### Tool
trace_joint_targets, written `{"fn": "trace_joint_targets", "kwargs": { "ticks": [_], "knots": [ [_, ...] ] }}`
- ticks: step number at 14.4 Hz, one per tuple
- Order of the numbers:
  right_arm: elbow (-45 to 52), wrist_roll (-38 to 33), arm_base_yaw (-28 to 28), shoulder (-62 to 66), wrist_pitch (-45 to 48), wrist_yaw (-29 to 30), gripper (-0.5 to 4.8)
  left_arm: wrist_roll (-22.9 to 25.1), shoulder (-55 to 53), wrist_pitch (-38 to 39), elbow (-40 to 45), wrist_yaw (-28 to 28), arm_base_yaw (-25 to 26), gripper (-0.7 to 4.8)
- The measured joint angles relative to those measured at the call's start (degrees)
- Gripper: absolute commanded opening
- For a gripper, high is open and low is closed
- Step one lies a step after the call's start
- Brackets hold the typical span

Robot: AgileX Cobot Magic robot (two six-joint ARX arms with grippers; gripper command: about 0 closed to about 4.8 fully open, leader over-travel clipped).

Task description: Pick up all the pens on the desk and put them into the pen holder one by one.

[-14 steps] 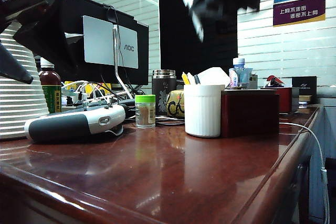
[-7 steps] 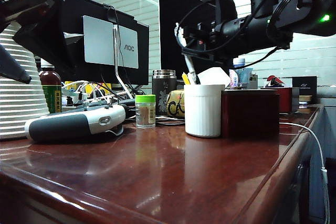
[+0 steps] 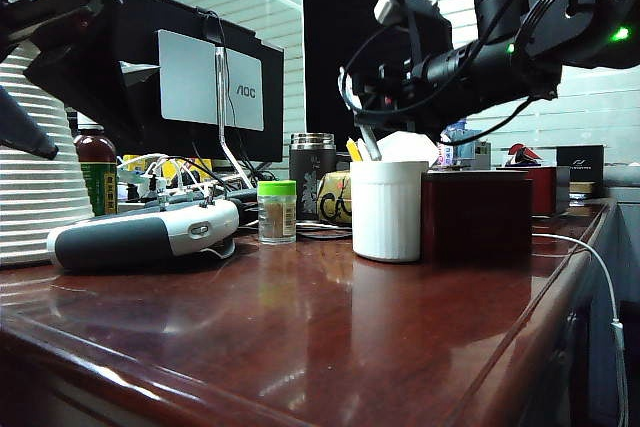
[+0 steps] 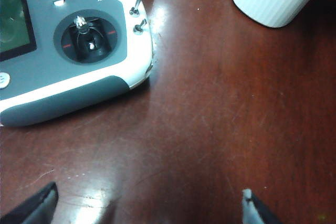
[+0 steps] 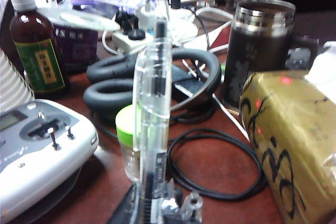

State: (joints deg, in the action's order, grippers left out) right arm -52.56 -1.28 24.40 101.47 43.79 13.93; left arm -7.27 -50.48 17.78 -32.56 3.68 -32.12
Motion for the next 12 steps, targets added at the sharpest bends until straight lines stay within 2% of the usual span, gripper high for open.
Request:
{"fn": "trace_joint_targets", "kwargs": {
  "ticks": [2, 3, 4, 6, 12],
  "knots": [
    [-0.02, 0.02, 0.02, 0.0, -0.57, 0.0, 1.54, 0.0, 0.0, 0.0, 0.0, 0.0, 0.02, 4.79],
    [-0.02, 0.0, 0.02, 0.0, -0.87, 0.11, 1.86, 0.0, 0.0, 0.0, 0.0, 0.0, 0.0, 4.79],
    [0.0, -0.15, 0.02, 0.0, -1.25, 1.2, 1.86, 0.0, 0.0, 0.0, 0.0, 0.0, 0.0, 4.79],
    [0.0, -0.17, 0.02, 0.0, -1.27, 1.27, 2.31, 0.0, 0.0, 0.0, 0.0, 0.0, 0.02, 4.79],
    [-0.02, 2.91, 0.02, -3.34, -5.62, -1.77, 2.3, 0.0, -0.02, 1.42, 0.0, 0.0, 0.0, 4.79]
  ]
}}
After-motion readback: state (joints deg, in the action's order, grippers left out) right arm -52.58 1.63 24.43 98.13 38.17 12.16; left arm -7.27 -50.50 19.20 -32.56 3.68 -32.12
